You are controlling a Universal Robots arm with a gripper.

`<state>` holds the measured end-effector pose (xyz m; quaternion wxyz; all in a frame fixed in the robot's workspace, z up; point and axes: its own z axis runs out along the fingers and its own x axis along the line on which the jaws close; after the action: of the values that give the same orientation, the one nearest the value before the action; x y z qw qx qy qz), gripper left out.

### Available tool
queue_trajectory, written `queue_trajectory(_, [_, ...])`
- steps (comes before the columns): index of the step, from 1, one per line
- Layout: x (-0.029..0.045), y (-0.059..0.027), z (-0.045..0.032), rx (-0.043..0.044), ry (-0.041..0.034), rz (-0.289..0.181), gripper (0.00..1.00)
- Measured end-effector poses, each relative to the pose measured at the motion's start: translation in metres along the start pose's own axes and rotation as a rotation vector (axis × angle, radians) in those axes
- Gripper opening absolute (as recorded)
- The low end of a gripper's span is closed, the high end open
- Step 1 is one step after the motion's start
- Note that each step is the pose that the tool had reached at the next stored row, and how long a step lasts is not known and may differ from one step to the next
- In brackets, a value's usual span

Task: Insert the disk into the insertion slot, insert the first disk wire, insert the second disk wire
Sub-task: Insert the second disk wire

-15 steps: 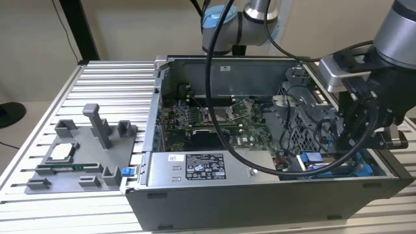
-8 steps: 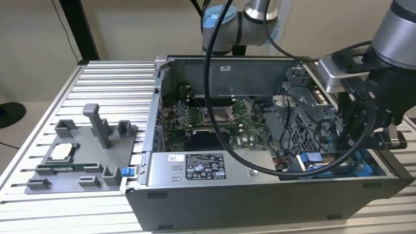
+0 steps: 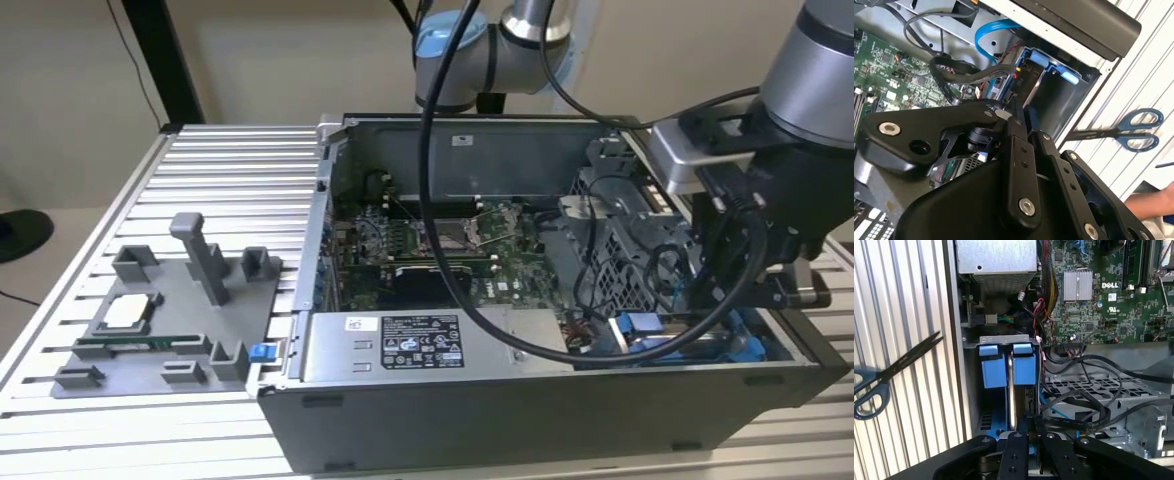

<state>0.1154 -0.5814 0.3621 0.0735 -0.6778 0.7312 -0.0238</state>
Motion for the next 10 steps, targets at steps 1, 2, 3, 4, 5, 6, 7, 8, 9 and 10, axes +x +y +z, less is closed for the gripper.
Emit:
queue_trajectory(1, [0.0, 0.0001, 0.0004, 0.0, -0.0002, 0.0, 0.0])
queue_trajectory(2, [0.0001, 0.0001, 0.0009, 0.0, -0.0005, 0.0, 0.0])
queue_trajectory(3, [0.0001, 0.0002, 0.0015, 0.0001, -0.0006, 0.0, 0.0])
queue_trajectory(4, [0.0002, 0.0003, 0.0021, 0.0001, -0.0009, 0.0, 0.0])
queue_trajectory(5, [0.0003, 0.0004, 0.003, 0.0003, -0.0012, 0.0, 0.0])
queue_trajectory(6, [0.0003, 0.0005, 0.004, 0.0004, -0.0014, 0.0, 0.0])
queue_trajectory(7, [0.0004, 0.0007, 0.0049, 0.0006, -0.0017, 0.0, 0.0])
queue_trajectory(8, [0.0005, 0.0008, 0.0059, 0.0008, -0.0023, 0.0, 0.0])
queue_trajectory(9, [0.0005, 0.0009, 0.0068, 0.0009, -0.0034, 0.0, 0.0])
queue_trajectory(10, [0.0006, 0.0011, 0.0077, 0.0012, -0.005, 0.001, 0.0])
